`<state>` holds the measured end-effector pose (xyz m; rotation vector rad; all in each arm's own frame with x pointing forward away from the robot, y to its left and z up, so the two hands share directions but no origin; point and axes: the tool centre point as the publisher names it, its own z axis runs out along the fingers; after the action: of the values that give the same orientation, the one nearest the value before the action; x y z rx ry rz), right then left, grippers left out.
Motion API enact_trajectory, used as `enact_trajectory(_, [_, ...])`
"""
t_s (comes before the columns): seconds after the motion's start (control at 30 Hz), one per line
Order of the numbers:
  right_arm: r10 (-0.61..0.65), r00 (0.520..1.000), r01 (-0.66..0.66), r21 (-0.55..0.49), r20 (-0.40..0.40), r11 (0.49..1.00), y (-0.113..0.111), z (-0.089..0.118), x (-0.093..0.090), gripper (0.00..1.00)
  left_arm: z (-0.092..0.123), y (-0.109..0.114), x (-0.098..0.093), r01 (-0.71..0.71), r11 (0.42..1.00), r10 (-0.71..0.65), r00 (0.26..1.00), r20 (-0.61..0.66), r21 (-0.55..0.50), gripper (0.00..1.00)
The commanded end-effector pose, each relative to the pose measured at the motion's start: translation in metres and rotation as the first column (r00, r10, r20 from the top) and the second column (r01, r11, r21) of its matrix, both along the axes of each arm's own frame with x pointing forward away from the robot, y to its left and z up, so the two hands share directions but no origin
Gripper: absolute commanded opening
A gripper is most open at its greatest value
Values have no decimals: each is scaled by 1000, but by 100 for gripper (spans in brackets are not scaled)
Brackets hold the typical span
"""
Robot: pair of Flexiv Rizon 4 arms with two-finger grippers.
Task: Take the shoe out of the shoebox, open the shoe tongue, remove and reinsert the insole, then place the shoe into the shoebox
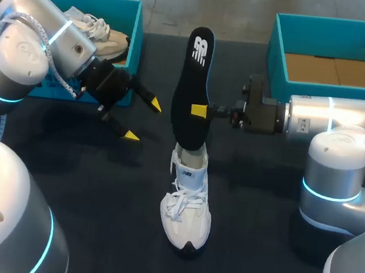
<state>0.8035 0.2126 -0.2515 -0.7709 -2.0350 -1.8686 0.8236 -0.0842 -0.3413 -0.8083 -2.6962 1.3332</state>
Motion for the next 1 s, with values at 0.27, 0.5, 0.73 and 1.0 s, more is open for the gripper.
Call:
enact_trajectory(0.27, [-4,1000,4,1,1,1000,2,-1,0,0,0,0,0,1,1000,-1,1000,-1,3,100])
enact_trajectory(0.5, [-14,1000,14,-3,12,1000,1,-1,0,0,-4,3,2,9,1000,-9,999,-42,-17,100])
enact_trajectory(0.73, [-41,998,42,-1,41,999,-3,-1,6,0,-17,4,3,4,998,-14,987,-163,-62,100])
enact_trajectory(1.0, [-65,995,64,15,71,998,-9,-6,9,0,-14,-8,1,46,998,-55,980,-190,-49,100])
